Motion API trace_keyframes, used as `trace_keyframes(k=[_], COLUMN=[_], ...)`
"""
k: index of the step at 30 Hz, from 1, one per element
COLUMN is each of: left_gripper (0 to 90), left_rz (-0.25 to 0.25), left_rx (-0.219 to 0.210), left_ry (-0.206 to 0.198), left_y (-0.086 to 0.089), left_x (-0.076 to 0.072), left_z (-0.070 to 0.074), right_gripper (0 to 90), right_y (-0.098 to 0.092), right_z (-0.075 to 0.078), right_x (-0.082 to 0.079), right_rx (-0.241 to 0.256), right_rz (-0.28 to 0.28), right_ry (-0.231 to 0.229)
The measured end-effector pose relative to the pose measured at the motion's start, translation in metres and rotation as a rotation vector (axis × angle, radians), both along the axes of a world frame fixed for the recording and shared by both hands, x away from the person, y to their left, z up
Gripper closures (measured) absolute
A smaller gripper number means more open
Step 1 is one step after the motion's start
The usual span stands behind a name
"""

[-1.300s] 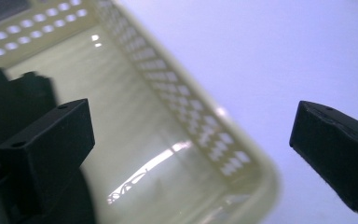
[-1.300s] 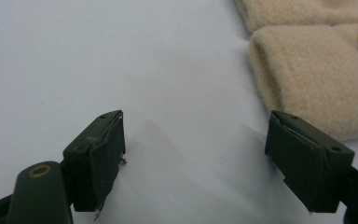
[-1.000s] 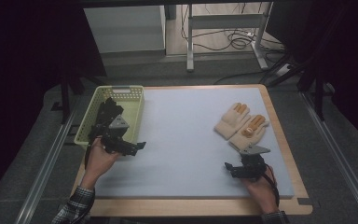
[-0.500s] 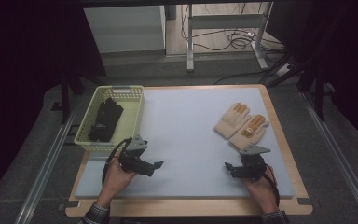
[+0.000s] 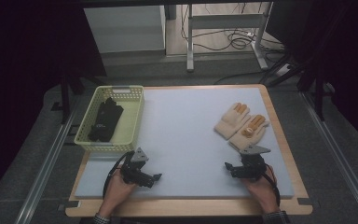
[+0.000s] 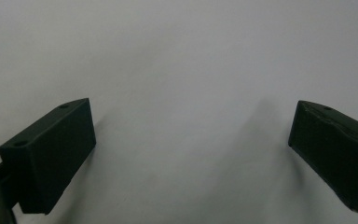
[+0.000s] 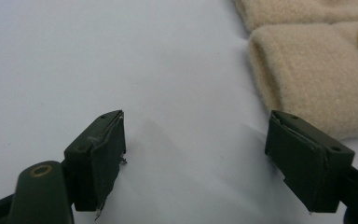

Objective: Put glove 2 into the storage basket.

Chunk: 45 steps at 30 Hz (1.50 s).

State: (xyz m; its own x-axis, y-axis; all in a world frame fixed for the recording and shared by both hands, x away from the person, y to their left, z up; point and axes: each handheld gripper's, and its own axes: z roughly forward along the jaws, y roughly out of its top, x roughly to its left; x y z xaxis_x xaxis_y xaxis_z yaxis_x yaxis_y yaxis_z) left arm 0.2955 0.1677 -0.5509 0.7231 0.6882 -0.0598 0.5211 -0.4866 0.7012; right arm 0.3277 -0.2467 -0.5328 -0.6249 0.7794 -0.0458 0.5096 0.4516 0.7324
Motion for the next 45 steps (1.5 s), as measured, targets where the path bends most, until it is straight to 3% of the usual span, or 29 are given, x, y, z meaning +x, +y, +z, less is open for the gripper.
trace_keyframes(k=[4,16,24,30,36,45], left_gripper=[1.2,1.4,1.8,1.9,2.0,2.0], left_rz=[0.0,0.003,0.005,0.006,0.006,0.007], left_rx=[0.022,0.016,0.015,0.014,0.014,0.012], left_ry=[-0.01,-0.013,-0.014,-0.015,-0.015,-0.015], left_y=[-0.002,-0.002,-0.001,-0.001,-0.001,-0.001], left_x=[-0.001,-0.001,-0.001,-0.001,-0.001,-0.001], left_z=[0.0,-0.001,-0.001,-0.001,-0.001,-0.001], right_gripper=[20.0,22.5,26.0,25.8,26.5,44.7], right_y=[0.0,0.002,0.017,0.025,0.022,0.005], right_z=[0.0,0.001,0.009,0.029,0.046,0.052], right_x=[0.0,-0.002,-0.002,0.014,0.042,0.086], right_rx=[-0.001,-0.003,-0.001,0.044,0.026,0.036], right_rz=[-0.001,-0.007,0.036,0.048,-0.007,-0.109], right_ry=[0.0,0.0,0.006,0.012,-0.018,-0.027])
